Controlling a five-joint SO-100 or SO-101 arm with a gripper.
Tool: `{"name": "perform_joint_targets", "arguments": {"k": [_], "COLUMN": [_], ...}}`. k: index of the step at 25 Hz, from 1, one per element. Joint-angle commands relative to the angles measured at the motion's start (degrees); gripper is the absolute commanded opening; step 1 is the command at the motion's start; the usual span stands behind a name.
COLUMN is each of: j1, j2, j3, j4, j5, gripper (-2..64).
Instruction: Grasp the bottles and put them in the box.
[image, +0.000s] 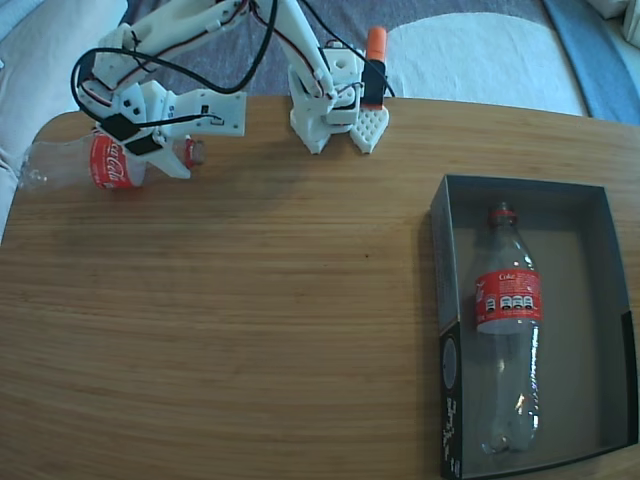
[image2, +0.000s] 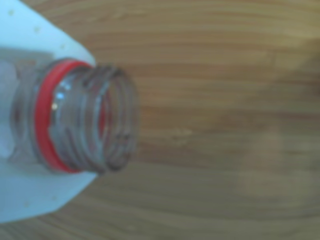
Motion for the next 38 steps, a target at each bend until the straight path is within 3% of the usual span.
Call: {"name": "perform_joint_targets", "arguments": {"k": [1,31,38], "j1": [0.0,-14.33,-22.24], "j2": [0.79,1.67,1.58], "j3": [-2.46,-19.34,-25.05], "j4": [-0.18,0.7,0.79], "j5": [-0.44,0.35,7.38], "gripper": [5.7,0.7,0.0]}}
